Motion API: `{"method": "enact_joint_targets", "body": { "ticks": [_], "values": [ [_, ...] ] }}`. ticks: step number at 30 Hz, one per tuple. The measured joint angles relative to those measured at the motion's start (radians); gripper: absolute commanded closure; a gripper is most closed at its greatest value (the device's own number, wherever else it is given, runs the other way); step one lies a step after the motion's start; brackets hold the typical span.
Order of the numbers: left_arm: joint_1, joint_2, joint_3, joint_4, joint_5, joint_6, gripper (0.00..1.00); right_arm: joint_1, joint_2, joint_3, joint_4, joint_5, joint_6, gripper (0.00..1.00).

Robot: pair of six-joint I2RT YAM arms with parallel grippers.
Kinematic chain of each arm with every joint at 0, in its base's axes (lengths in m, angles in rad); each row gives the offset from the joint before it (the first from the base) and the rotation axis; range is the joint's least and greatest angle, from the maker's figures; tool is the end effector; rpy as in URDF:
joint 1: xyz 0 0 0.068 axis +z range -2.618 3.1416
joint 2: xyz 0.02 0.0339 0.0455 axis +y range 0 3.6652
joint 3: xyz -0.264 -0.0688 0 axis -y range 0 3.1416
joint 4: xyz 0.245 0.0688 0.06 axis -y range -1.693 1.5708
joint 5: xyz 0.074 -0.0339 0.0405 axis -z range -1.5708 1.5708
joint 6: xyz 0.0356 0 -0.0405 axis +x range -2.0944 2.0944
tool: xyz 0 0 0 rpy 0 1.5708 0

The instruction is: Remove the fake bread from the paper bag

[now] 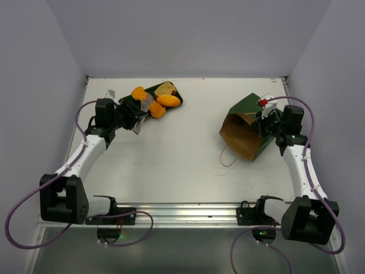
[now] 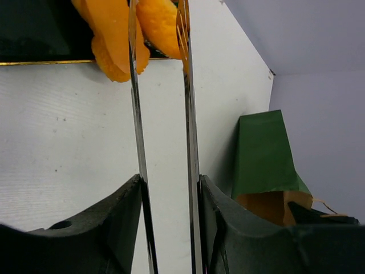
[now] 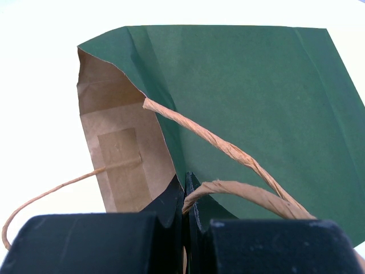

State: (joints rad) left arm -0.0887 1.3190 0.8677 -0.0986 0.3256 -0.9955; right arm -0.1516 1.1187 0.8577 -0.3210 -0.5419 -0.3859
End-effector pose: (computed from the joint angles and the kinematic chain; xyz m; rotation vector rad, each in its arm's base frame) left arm 0.2906 -0.0373 0.2600 -0.7963 2.1048 -0.9627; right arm 0.2441 -0.0187 0.2883 -0.5440 1.9983 0.2554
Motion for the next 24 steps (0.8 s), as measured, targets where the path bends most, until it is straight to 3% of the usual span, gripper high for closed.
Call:
{"method": "enact_joint_targets", "body": {
  "ticks": [7,16,24],
  "values": [
    [-0.035,-0.114,-0.032,0.001,0.099,0.101,0.68,-0.001,0.0,0.0,-0.002,-0.022,-0.007,1.0],
    [-0.36,-0.293,-0.166,0.006,0.193,0.222,0.75,-0.007,0.0,0.0,-0.018,-0.052,-0.02,1.0],
    [-0.594,-0.385,-0.29,0.102,0.207,0.175,0.74,-0.012,0.0,0.0,-0.03,-0.079,-0.043,1.0]
  ]
}}
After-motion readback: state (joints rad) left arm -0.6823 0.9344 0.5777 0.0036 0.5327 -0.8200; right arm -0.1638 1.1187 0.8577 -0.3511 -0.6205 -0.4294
